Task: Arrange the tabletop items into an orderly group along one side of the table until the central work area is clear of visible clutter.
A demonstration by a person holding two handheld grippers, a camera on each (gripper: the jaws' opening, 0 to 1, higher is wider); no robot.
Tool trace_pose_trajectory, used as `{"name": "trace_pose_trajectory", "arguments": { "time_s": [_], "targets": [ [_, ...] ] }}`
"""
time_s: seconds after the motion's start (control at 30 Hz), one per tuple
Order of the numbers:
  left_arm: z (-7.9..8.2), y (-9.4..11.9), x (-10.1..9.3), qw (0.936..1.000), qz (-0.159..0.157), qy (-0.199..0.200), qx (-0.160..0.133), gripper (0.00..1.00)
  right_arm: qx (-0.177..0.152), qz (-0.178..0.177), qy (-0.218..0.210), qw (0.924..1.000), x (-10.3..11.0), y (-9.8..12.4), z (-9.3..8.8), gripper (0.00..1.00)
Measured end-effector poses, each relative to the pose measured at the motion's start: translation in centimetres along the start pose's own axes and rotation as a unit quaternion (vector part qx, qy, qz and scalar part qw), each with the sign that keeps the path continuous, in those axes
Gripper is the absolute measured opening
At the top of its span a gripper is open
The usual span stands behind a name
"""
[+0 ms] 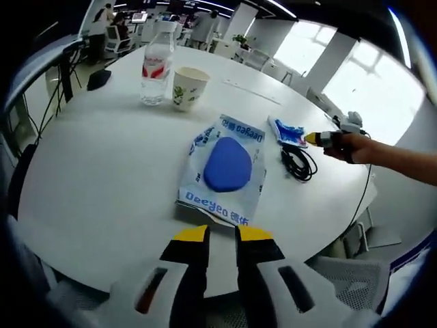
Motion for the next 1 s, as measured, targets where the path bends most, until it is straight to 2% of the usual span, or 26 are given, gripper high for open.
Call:
{"name": "trace_pose_trajectory", "arguments": {
  "time_s": [0.37,0.5,0.7,0.87,1.0],
  "targets": [
    [-0.1,-0.2,-0.2,1.0,0.004,0.003,0.003,0.13,0.001,-0.01,0.0,0.9999,-1.1,-0.2,0.5,0.0],
    [-0.3,-0.5,-0.3,1.0,0.001,0.006,0.008,0.16,0.003,-0.008,0.005,0.9999,-1.4,-0.2,0.5,0.02],
    [-0.5,-0.9,-0.5,0.9995,-0.01,0.029,0.012,0.2,0.001,-0.004,0.01,0.9999,-1.5,0.0,0.6,0.07],
    [-0.4,-1.1,0.0,0.9987,-0.003,0.049,0.011,0.2,-0.004,0.0,0.019,0.9998,-1.4,0.4,1.0,0.09],
    [-0.6,-1.3,0.3,0.9987,0.003,0.05,0.013,0.2,-0.003,0.001,0.03,0.9996,-1.0,0.7,0.9,0.1]
  ]
}}
Point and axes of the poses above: the point that each gripper's makers call its tool centre point, and the gripper's own axes: y roughly backward along the fingers, x roughly to its left, z roughly out of its top, the point moved 3 cm from there along y, roughly backward along the fingers, and after that the axes turned 2 degrees about z, right-handed, at the moved point
